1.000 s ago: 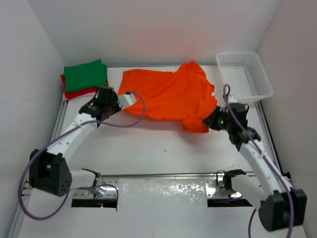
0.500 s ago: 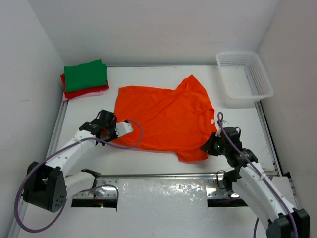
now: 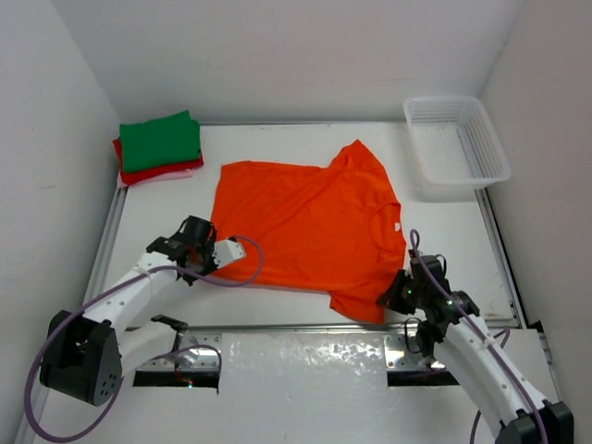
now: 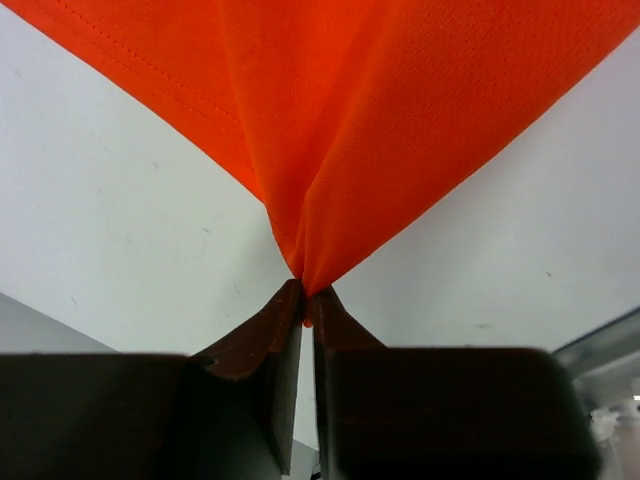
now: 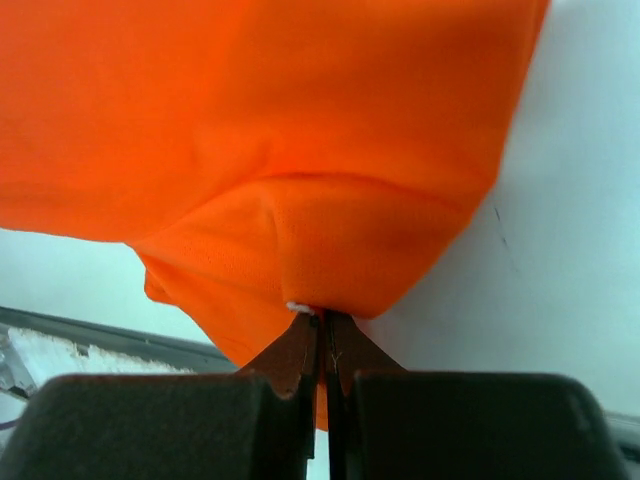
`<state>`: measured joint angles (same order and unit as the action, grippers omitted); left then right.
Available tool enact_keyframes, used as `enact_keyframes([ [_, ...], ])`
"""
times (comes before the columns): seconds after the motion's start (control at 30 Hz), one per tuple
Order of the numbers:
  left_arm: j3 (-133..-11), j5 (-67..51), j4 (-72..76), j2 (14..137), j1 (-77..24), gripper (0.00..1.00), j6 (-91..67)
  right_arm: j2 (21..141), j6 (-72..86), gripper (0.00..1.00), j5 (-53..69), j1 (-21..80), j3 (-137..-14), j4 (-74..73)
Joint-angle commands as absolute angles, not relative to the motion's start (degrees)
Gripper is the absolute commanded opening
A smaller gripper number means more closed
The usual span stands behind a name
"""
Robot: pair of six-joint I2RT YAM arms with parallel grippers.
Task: Fold and stack the t-shirts
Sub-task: Flatten out the tshirt
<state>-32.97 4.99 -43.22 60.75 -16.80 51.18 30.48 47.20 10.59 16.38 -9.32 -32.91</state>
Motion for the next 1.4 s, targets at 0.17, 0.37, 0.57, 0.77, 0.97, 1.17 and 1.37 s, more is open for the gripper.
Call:
enact_keyframes([
  [0.17, -35.1, 3.3, -48.5, 58.5, -17.1, 0.21, 51.6, 30.8, 48.4, 0.31, 5.9, 16.7, -16.3, -47.7],
  [0.37, -47.7, 0.3, -55.8, 58.6, -15.5, 0.76, 55.0, 34.8, 40.4, 0.63, -5.1, 16.7, -34.2, -50.5],
  [0.57, -75.4, -8.2, -41.3, 83.2, -5.5, 0.48, 34.0, 60.9, 24.2, 0.15, -3.3, 16.7, -60.5, -39.1],
  [0.77, -93.4, -8.4, -31.8, 104.1, -4.8, 0.58, 22.8, 95.9, 17.0, 0.38, 2.4, 13.2, -92.2, -32.7],
  [0.97, -109.0, -3.4, -27.3, 123.7, -3.9, 0.69, 16.8, 136.8, 21.0, 0.54, 8.7, 7.7, -135.0, -36.7],
  [1.17, -115.9, -8.6, -24.0, 133.4, -0.3, 0.77, 10.8, 145.0, 27.4, 0.61, 3.5, 4.7, -125.4, -12.1],
  [1.37, -112.5, -13.4, -23.5, 135.4, 0.0, 0.80, 11.4, 153.6, 27.8, 0.62, 3.6, 4.7, -132.1, -9.5],
])
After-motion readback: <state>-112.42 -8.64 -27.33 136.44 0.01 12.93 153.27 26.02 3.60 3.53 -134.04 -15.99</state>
